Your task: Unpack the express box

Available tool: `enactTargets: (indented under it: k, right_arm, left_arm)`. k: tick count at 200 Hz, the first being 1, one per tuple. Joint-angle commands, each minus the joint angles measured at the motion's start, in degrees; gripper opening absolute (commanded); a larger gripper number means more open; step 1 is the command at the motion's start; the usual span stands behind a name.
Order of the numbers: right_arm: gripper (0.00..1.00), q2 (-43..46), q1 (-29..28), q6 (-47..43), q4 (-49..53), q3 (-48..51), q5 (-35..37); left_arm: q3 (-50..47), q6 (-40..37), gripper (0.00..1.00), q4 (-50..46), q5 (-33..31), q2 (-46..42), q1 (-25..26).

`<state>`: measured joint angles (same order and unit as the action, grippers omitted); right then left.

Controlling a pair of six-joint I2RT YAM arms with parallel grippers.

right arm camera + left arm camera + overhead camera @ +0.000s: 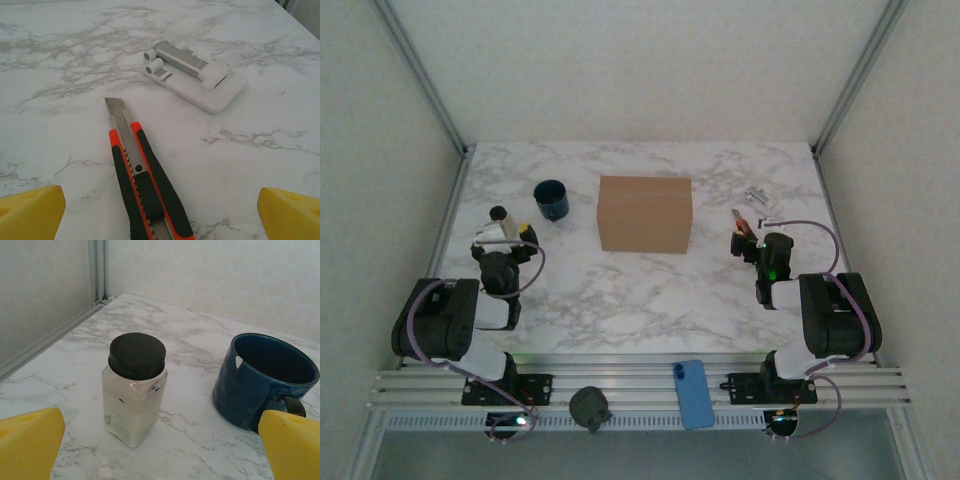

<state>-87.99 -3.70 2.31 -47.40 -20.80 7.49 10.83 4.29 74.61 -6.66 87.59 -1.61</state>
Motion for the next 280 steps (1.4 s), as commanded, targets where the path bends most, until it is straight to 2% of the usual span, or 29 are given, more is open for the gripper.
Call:
enactTargets:
  k: [1, 83, 102, 113, 124, 138, 156, 186, 204, 217, 232, 250, 280]
  right_arm:
    - [0.99, -0.61, -0.37, -0.11, -2.16, -1.26, 0.94]
    - [0.99, -0.61, -0.41, -0.11, -2.01, -1.26, 0.89]
    - [0.96, -0.06, -0.38, 0.14, -1.72, -1.43, 1.62]
    - [0.95, 4.21, -0.43, 0.39, 5.23, -3.32, 2.27]
    - [0.95, 10.46, -0.36, 1.73, 19.98, -9.07, 3.23]
    - [0.95, 16.47, -0.42, 3.11, 34.14, -15.89, 3.1]
    - [0.96, 21.12, -0.74, 5.49, 48.83, -24.27, 2.77]
    - [0.99, 20.83, -1.47, 10.46, 71.7, -38.54, 1.79]
    - [0.99, 18.07, -2.25, 11.58, 83.23, -45.78, -2.19]
    - [0.99, 16.42, -3.44, 12.2, 87.87, -49.05, -6.16]
    - [0.99, 14.92, -5.8, 12.8, 89.73, -50.89, -11.09]
    - [0.99, 12.15, -7.95, 14.4, 89.43, -52.72, -17.1]
    - [0.99, 6.12, -8.95, 19.49, 82.93, -54.88, -25.86]
  left_arm:
    - [1.21, -0.43, 0.99, 1.74, -0.46, 0.65, -0.5]
    - [1.34, -0.43, 0.99, 1.48, -0.45, 0.74, -0.5]
    - [1.01, -0.62, 0.99, 2.09, -0.2, 0.13, -0.51]
    - [2.89, -1.02, 0.99, -5.14, -0.81, -4.59, -0.15]
    - [7.12, -0.63, 0.99, -17.67, -4.75, -11.79, 0.8]
    - [13.69, 4.52, 0.99, -31.63, -7.72, -20.02, 1.17]
    - [23.41, 11.12, 0.99, -47.41, -10.38, -26.33, 1.58]
    - [37.73, 18.15, 0.98, -69.68, -9.41, -30.13, 3.8]
    - [44.42, 23.26, 0.94, -83.04, -9.41, -29.97, 5.84]
    - [47.74, 27.85, 0.93, -91.21, -10.4, -29.06, 8.1]
    - [49.39, 31.03, 0.92, -96.55, -9.46, -27.36, 11.8]
    - [48.98, 34.61, 0.93, -98.1, -6.53, -24.73, 15.52]
    - [43.84, 39.34, 0.96, -88.94, 0.44, -20.79, 19.45]
